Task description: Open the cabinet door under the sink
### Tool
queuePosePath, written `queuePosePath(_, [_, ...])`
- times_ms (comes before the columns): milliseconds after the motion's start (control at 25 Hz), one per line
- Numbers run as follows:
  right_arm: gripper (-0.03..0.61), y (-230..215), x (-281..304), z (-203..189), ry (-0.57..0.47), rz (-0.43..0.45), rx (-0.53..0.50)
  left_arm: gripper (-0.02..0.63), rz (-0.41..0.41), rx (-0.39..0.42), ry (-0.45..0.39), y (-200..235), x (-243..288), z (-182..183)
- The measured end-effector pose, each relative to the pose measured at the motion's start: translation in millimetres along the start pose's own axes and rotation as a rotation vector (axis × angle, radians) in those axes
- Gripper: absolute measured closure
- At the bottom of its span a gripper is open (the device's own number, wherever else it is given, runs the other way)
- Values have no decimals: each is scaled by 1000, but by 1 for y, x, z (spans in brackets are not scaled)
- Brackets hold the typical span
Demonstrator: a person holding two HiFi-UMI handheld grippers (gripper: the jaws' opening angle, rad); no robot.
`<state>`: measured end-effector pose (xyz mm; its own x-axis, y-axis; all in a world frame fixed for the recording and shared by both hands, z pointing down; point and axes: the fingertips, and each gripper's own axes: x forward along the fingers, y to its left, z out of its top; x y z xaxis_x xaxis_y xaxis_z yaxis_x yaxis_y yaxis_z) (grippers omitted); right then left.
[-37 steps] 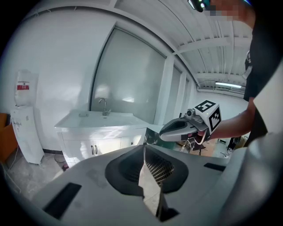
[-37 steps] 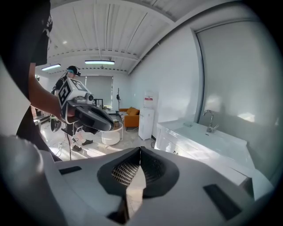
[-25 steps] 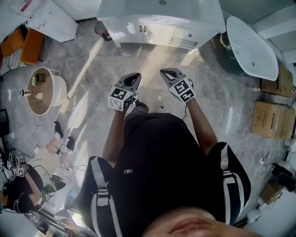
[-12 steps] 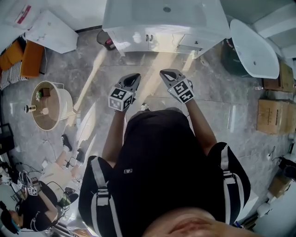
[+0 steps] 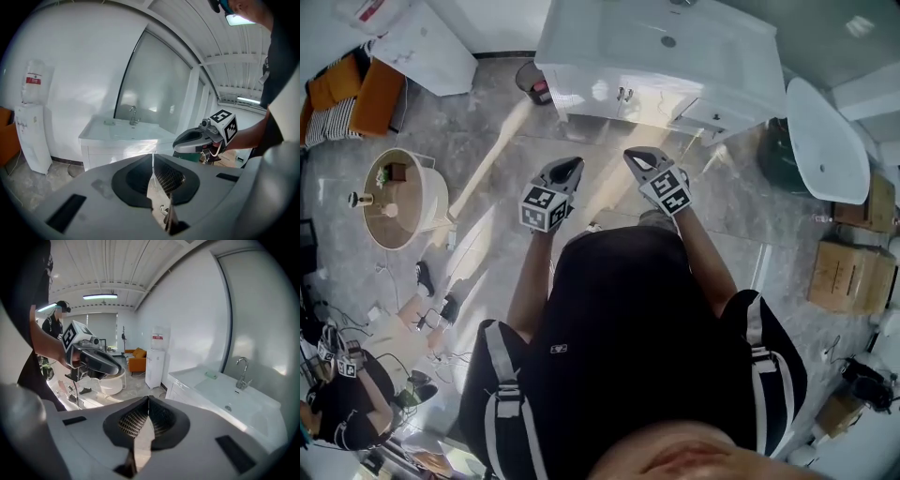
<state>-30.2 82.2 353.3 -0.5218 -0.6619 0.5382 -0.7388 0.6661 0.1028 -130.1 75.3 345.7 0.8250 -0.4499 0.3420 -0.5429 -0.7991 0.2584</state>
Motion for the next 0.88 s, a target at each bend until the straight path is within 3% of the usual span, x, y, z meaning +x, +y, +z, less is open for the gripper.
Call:
queuePosePath(480, [519,-78,41,-15,21,238,-130,597,214,-126,-50,26,76,9])
queuePosePath(760, [518,-161,44,-77,48,324,-96,597,294,-214,-18,25,167,5])
queuePosePath(880, [519,-192,50,-102,41,343,-59,597,309,-203,20,31,215,-8])
